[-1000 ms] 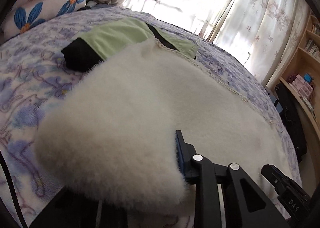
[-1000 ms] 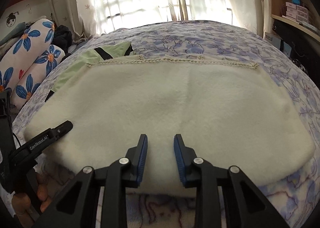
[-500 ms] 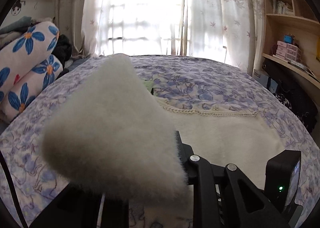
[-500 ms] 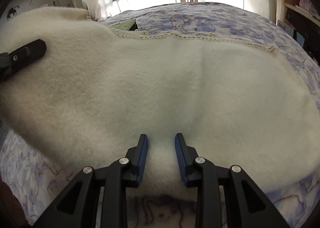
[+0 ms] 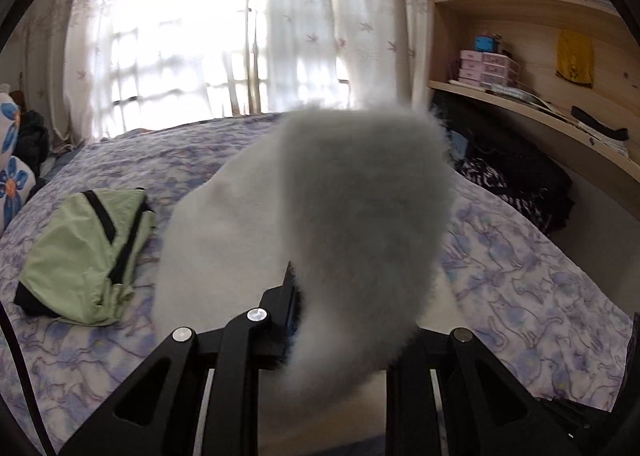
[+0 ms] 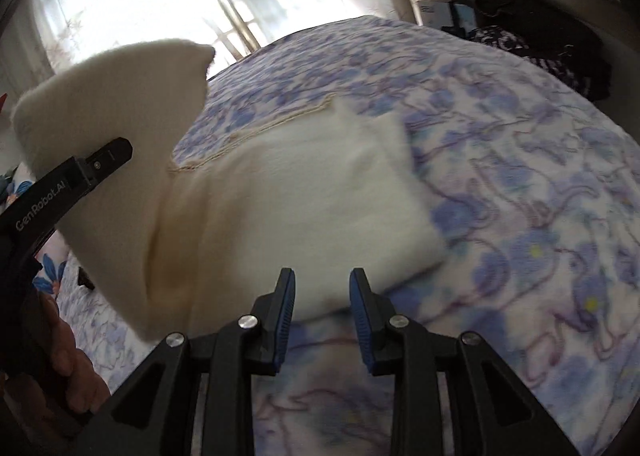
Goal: Fold large clothes
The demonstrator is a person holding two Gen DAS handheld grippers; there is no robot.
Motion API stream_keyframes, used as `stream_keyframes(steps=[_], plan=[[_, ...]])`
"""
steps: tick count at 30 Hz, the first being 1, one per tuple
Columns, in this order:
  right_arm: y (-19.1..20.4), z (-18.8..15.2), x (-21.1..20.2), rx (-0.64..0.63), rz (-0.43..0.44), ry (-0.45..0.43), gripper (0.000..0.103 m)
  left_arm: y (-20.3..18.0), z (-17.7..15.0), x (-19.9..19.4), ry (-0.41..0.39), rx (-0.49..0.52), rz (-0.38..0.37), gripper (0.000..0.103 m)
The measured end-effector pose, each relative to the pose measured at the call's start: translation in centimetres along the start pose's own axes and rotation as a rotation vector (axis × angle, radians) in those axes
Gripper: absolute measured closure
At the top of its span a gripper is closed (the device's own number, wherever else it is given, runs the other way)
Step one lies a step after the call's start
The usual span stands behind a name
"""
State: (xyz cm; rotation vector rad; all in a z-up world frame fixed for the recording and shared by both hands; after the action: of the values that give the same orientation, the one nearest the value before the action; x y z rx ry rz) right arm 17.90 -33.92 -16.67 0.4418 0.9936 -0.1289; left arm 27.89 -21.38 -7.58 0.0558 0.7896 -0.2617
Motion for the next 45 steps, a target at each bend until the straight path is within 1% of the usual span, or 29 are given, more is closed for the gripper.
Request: stream_keyframes(steps=[2, 3, 4, 5, 7, 8, 13, 18, 19, 20, 21, 22, 23, 25, 27, 30, 34, 39, 43, 45], plan=[[-2.3, -0.1, -0.1, 0.039, -0.013, 0.003, 0.074, -3.1, -1.5, 2.4, 0.073, 0.047, -0.049, 0.085], [-3.5, -0.3, -0.2, 0.056, -0.023, 0.007, 0.074, -4.2, -2.5, 3.7, 0.118, 0.069, -0.06, 0.085], [-4.3, -0.5, -0.1, 0.069, -0.032, 0.013, 0.074, -5.4, -3.9, 5.1, 0.161, 0.104, -0.042, 0.085], [-4.9, -0.6, 0.1, 0.083, -0.037, 0.021, 0.074, -6.1, -4.8, 5.9, 0.168, 0.136, -0.013, 0.085], [-6.0, -0.9, 0.3, 0.102, -0.035, 0.032, 0.074, -6.8, -6.0, 6.3, 0.148, 0.192, 0.037, 0.084], [-6.2, -1.1, 0.4, 0.104, -0.035, 0.038, 0.074, -6.8, -6.2, 6.2, 0.142, 0.203, 0.044, 0.084], [-6.5, -1.4, 0.6, 0.106, -0.018, 0.049, 0.074, -5.5, -5.1, 5.5, 0.178, 0.163, -0.026, 0.082], [-6.3, -1.1, 0.4, 0.104, -0.007, 0.042, 0.074, -5.0, -4.7, 5.2, 0.235, 0.159, -0.024, 0.073], [-6.2, -1.1, 0.3, 0.101, -0.006, 0.041, 0.074, -5.1, -4.8, 5.1, 0.24, 0.158, -0.026, 0.067], [-6.1, -1.1, 0.2, 0.099, -0.007, 0.041, 0.074, -5.2, -4.8, 4.9, 0.245, 0.156, -0.035, 0.053], [-6.0, -1.1, 0.1, 0.098, -0.008, 0.04, 0.074, -5.2, -4.9, 4.6, 0.248, 0.153, -0.048, 0.042], [-6.0, -1.1, -0.1, 0.096, -0.01, 0.04, 0.074, -5.3, -5.0, 4.1, 0.247, 0.148, -0.063, 0.021], [-6.0, -1.0, -0.2, 0.093, -0.009, 0.037, 0.074, -5.5, -5.1, 3.6, 0.239, 0.147, -0.07, 0.015], [-5.8, -0.9, -0.5, 0.087, -0.014, 0.034, 0.074, -5.9, -5.2, 2.5, 0.221, 0.164, -0.077, 0.015], [-5.7, -0.9, -0.7, 0.083, -0.021, 0.033, 0.074, -6.1, -5.2, 1.8, 0.216, 0.176, -0.067, 0.015], [-5.5, -0.8, -1.4, 0.076, -0.019, 0.025, 0.074, -6.0, -5.2, 1.0, 0.226, 0.171, -0.079, 0.015], [-5.0, -0.8, -2.2, 0.064, -0.016, 0.018, 0.074, -5.0, -5.1, 0.1, 0.238, 0.147, -0.072, 0.015], [-4.4, -0.9, -2.9, 0.044, -0.013, 0.022, 0.074, -2.8, -5.1, -0.9, 0.261, 0.082, -0.084, 0.015], [-3.8, -0.9, -3.8, 0.027, 0.024, 0.023, 0.06, 0.2, -5.4, -2.3, 0.255, 0.047, -0.06, 0.015], [-3.4, -0.9, -4.2, 0.01, 0.039, 0.027, 0.056, 2.1, -5.7, -2.9, 0.25, 0.021, -0.03, 0.015]])
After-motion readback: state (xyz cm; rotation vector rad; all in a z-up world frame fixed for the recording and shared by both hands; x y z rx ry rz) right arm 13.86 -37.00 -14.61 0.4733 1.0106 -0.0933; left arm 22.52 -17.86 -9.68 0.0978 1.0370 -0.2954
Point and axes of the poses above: each gripper's, at about its wrist camera, not at the fingertips, and x roughly the way its jaws point, y to its left, z to its top, the point moved 6 cm from there along x, roughly the way its jaws point, and after that the axes turned 10 degrees about y, right-handed, at the moved point
